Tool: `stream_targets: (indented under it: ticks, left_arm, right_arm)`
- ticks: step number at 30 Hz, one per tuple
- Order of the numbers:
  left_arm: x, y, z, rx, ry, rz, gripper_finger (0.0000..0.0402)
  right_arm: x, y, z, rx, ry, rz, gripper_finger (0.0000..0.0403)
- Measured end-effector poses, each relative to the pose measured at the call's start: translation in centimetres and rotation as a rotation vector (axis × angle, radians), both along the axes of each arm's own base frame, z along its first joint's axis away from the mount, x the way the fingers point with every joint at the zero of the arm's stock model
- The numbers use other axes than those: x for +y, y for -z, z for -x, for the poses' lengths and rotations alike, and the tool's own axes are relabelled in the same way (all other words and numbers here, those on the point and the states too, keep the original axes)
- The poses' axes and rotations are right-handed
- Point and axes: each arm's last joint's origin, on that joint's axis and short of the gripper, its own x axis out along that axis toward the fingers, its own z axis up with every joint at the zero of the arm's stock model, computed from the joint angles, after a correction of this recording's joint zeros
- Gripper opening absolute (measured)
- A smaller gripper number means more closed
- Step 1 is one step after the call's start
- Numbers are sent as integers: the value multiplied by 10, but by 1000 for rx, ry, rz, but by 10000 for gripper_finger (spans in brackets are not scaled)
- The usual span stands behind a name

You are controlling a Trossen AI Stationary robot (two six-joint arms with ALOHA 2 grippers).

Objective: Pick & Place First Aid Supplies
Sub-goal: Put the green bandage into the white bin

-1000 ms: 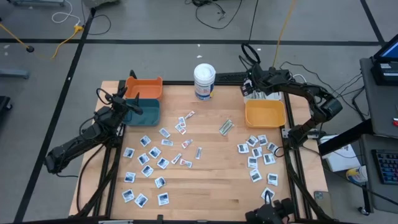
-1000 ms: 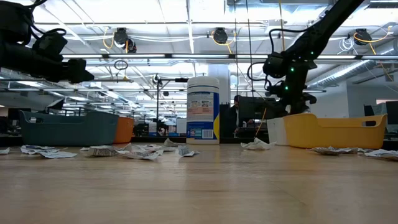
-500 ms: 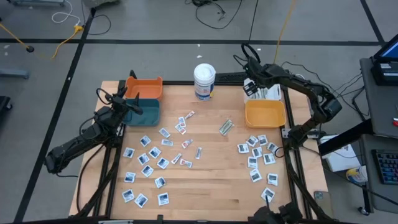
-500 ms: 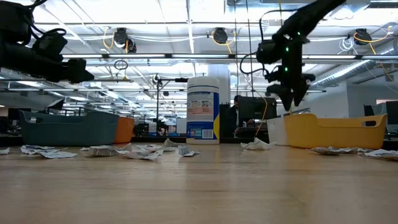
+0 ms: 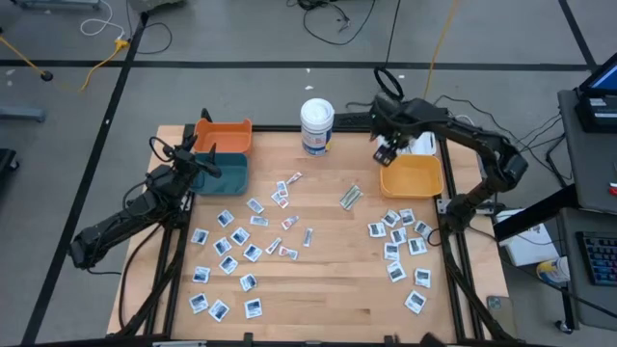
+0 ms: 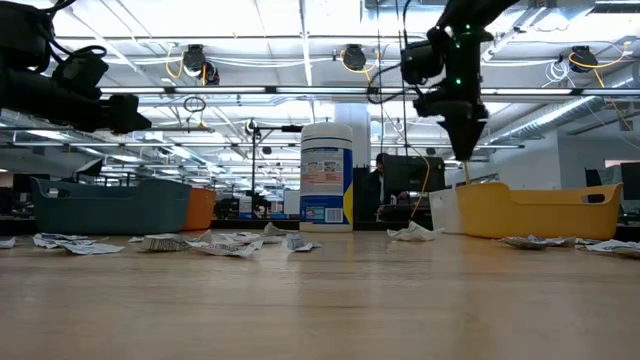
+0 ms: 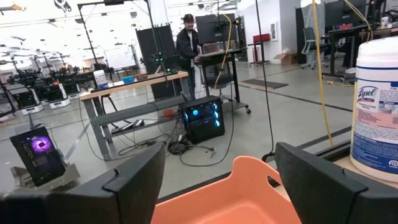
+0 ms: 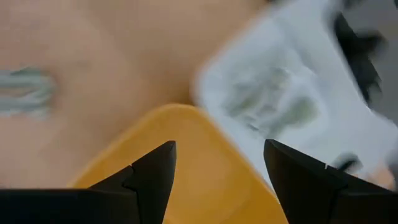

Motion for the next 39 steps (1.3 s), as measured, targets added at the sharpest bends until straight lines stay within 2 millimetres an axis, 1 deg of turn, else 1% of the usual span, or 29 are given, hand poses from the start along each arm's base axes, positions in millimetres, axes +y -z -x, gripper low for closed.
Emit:
stream_targets:
  ticks: [6,9,14,19,24,27,32,36,39]
  left_arm:
    - [0,0,0,0,0,0,308]
    - [0,0,0,0,0,0,308]
    - [0,0,0,0,0,0,308]
    - [0,0,0,0,0,0,308]
    - [0,0,0,0,0,0,308]
    - [0,0,0,0,0,0,308]
    - [0,0,0,0,0,0,308]
    - [0,0,0,0,0,0,308]
    - [0,0,0,0,0,0,308]
  right_arm:
    - [39,0,-28,15,-346,-11,238]
    - [60,0,-39,27,-495,-6,238]
    - [90,0,-51,36,-655,-2,238]
    - [111,0,-59,25,-789,18,238]
    - [121,-1,-67,-15,-877,60,238]
    - [124,5,-77,-27,-905,71,238]
    - [125,25,-91,1,-934,48,238]
    - [125,44,-100,11,-949,-47,238]
    - [125,62,-105,49,-966,-82,238]
